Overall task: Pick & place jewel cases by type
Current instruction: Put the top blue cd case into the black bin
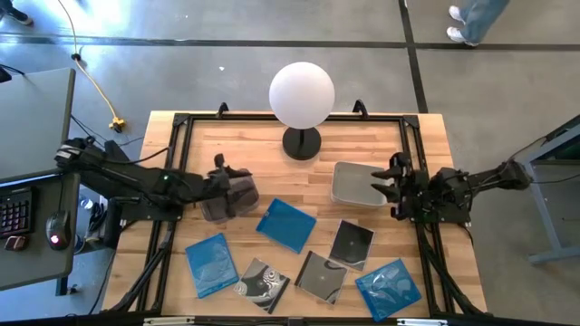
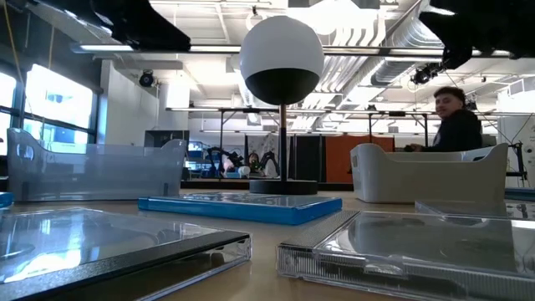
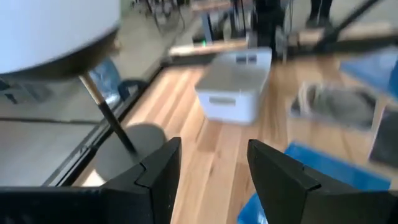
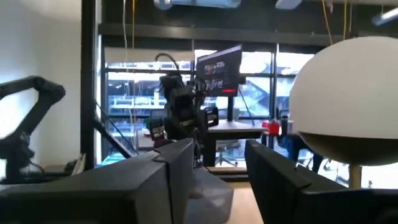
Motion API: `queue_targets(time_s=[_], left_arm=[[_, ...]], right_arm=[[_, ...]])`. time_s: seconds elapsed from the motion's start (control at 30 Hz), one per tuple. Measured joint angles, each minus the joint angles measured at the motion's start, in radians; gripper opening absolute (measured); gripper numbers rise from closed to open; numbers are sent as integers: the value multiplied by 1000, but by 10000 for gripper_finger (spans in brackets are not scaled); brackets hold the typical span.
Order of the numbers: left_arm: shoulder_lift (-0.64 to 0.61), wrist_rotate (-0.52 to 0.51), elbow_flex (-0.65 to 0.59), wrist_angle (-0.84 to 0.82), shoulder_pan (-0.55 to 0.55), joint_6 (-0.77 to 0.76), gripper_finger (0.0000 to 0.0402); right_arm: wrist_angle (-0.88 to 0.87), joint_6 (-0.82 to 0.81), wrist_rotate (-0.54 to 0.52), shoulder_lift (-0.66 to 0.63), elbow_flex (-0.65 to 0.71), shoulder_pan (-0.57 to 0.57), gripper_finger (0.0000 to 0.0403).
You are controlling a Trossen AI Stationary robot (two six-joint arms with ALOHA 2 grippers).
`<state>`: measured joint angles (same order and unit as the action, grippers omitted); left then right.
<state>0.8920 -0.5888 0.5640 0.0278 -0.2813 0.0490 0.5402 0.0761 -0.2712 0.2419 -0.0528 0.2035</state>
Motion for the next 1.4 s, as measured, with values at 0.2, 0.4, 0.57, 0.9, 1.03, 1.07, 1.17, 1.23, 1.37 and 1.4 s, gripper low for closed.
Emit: queue_targets(time_s=[0.2,0.4,0.57,0.9,1.03,1.07,1.17,1.23,1.37,1.4], left_arm=[[175,46,196,-306,0,0,182],[305,94,306,-461,0,-3,182],[361,218,310,-433,-1,-1,182],[503,295,310,-374,-9,51,182],[570,300,309,-326,-36,126,182],[584,300,309,-316,-46,135,182],[619,298,310,-290,-75,161,182],[634,297,308,-272,-93,163,182],[665,328,309,-258,-116,138,182],[677,335,310,-252,-121,131,182]], right_arm=[[-4,-96,-70,245,-114,0,156],[-34,-130,-97,514,-250,0,153],[-73,-216,-90,725,-401,-8,150],[-454,-439,-11,1137,-770,-95,149],[-566,-464,104,1254,-914,-135,149],[-596,-484,124,1282,-949,-145,149],[-721,-523,173,1365,-1039,-179,149],[-790,-523,186,1416,-1088,-202,149],[-857,-525,238,1515,-1136,-255,149],[-858,-525,269,1534,-1140,-268,149]])
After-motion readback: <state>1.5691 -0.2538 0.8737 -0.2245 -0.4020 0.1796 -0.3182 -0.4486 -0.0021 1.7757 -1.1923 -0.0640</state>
